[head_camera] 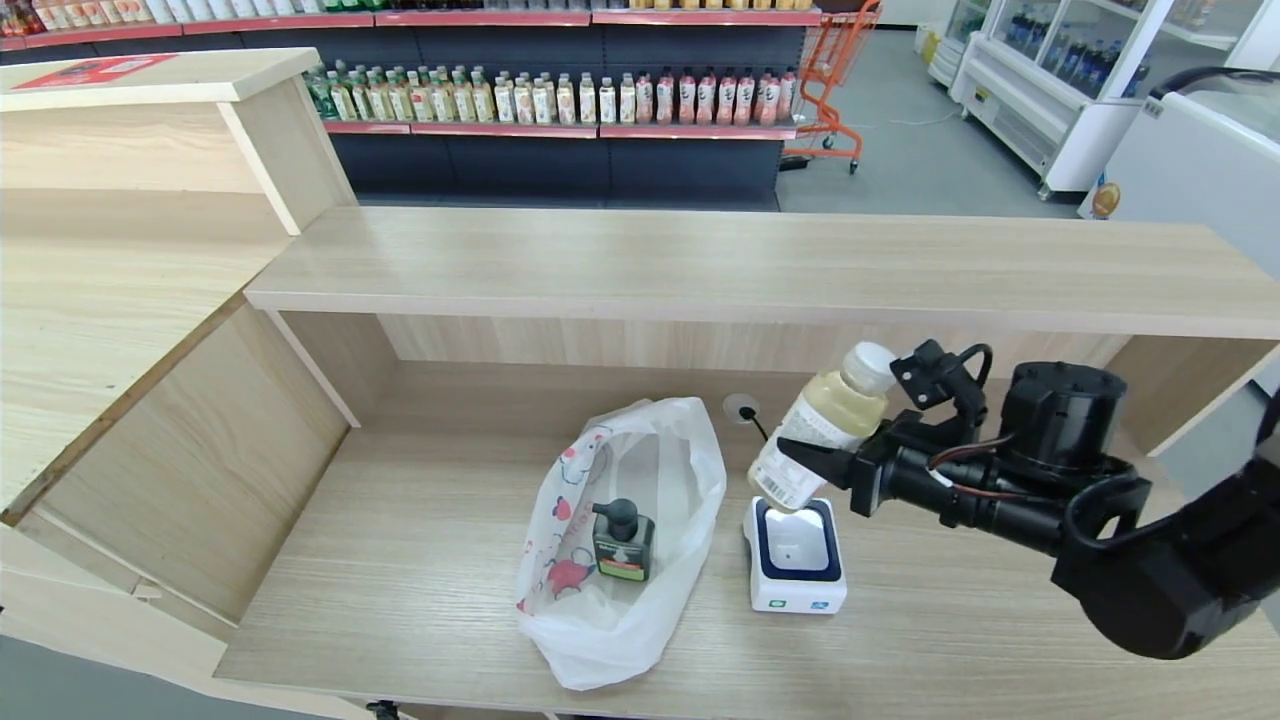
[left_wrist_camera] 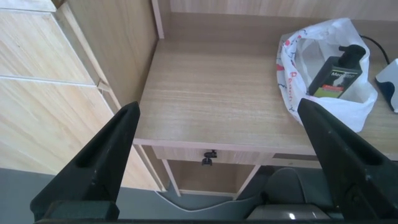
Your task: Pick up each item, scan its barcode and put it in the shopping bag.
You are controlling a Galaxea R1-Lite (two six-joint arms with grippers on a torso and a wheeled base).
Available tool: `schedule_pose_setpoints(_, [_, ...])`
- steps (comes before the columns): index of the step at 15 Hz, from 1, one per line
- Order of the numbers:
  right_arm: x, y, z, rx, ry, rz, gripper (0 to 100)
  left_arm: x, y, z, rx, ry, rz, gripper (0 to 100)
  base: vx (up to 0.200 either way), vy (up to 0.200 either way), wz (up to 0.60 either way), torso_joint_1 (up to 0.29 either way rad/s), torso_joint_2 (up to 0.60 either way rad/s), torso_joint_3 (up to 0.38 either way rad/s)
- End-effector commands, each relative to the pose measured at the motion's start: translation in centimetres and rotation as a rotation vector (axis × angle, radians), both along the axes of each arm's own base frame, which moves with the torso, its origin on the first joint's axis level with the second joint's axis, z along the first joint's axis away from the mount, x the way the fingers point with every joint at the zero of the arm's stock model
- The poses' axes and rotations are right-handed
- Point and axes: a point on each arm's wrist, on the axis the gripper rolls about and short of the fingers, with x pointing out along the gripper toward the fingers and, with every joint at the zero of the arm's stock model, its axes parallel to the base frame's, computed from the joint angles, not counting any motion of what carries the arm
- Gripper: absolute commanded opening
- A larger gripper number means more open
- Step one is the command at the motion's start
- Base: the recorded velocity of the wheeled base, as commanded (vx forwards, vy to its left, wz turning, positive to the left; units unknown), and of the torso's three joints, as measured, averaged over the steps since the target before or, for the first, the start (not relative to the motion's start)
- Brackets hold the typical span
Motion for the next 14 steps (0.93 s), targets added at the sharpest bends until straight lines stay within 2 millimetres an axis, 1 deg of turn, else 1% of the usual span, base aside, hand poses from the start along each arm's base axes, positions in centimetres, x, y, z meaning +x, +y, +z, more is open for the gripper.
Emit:
schedule_pose_setpoints(1, [2.7, 1.8, -3.8, -0.042, 0.014, 0.021, 0, 0.0, 0.0, 0.0, 0.000, 0.001, 0.000, 100, 0.000, 0.000, 0.00, 0.000, 0.00, 0.000])
schedule_pose_setpoints(3, [3.9, 2.8, -4.8, -0.048, 0.005, 0.036, 0, 0.0, 0.0, 0.0, 0.000, 0.000, 0.000, 100, 0.000, 0.000, 0.00, 0.000, 0.00, 0.000])
schedule_pose_setpoints(4, [5.3, 4.1, -5.6, -0.042, -0.009, 0.056, 0, 0.0, 0.0, 0.0, 0.000, 0.000, 0.000, 100, 0.000, 0.000, 0.00, 0.000, 0.00, 0.000])
schedule_pose_setpoints(5, [6.0, 4.8, -6.0, -0.038, -0.020, 0.063, 0, 0.0, 0.0, 0.0, 0.000, 0.000, 0.000, 100, 0.000, 0.000, 0.00, 0.000, 0.00, 0.000])
schedule_pose_setpoints(8, [7.6, 6.5, -7.3, -0.039, -0.037, 0.086, 0, 0.0, 0.0, 0.0, 0.000, 0.000, 0.001, 100, 0.000, 0.000, 0.00, 0.000, 0.00, 0.000])
schedule_pose_setpoints(14, [8.4, 8.5, -9.7, -0.072, -0.056, 0.125, 0, 0.0, 0.0, 0.0, 0.000, 0.000, 0.001, 100, 0.000, 0.000, 0.00, 0.000, 0.00, 0.000])
